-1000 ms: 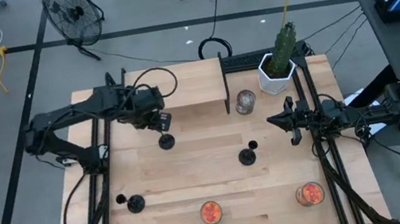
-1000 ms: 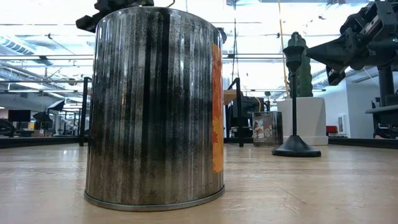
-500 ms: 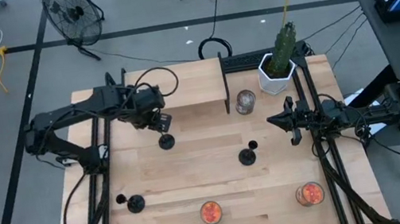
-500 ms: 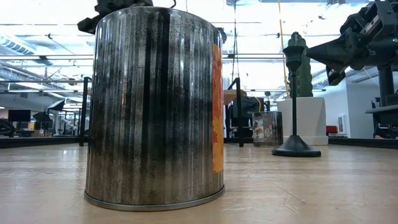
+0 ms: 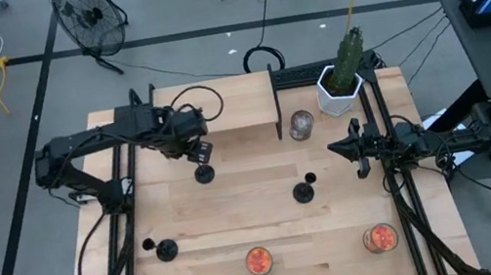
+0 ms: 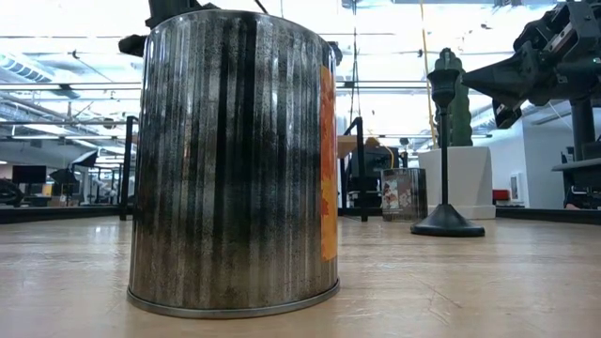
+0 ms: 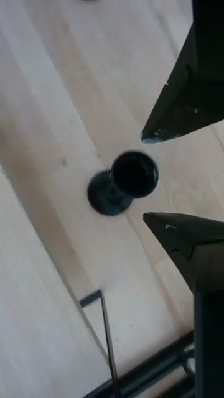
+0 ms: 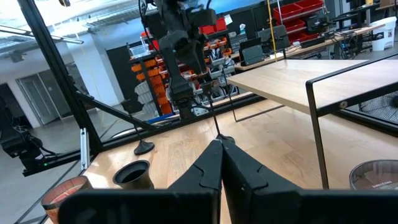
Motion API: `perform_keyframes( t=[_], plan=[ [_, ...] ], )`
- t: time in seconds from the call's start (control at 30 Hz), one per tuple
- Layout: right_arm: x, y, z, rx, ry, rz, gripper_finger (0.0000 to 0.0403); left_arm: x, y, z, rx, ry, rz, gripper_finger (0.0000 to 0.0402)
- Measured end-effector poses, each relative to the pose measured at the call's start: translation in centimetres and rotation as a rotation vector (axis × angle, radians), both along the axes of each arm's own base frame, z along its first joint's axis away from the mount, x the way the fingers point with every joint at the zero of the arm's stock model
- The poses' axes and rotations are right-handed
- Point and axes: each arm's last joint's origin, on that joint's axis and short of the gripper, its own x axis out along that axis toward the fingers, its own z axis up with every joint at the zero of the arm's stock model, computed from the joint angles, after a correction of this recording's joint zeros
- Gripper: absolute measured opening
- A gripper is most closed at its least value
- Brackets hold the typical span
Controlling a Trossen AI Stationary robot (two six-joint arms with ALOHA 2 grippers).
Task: Pick & Place candle stick holders
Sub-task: Put the top black candle holder on the shelf
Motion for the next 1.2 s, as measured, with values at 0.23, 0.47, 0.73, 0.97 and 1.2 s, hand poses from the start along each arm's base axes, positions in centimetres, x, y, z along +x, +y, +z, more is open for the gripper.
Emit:
perform_keyframes(
  t=[0.23, 0.47, 0.73, 0.97, 1.2],
  plan=[
    [0.0, 0.0, 0.0, 0.0, 0.0, 0.0, 0.0, -0.2, 0.3, -0.6, 0.003, 0.077, 0.029, 0.0205],
    [0.0, 0.0, 0.0, 0.0, 0.0, 0.0, 0.0, 0.3, 0.4, -1.0, 0.005, 0.098, 0.026, 0.0205],
    [0.0, 0.0, 0.0, 0.0, 0.0, 0.0, 0.0, 0.8, 0.5, -1.8, 0.001, 0.139, 0.011, 0.0205],
    [0.0, 0.0, 0.0, 0.0, 0.0, 0.0, 0.0, 1.3, 0.6, -2.3, -0.002, 0.157, 0.003, 0.0205],
    [0.0, 0.0, 0.0, 0.0, 0.0, 0.0, 0.0, 1.7, 0.7, -3.1, -0.019, 0.21, -0.026, 0.0204]
  ],
)
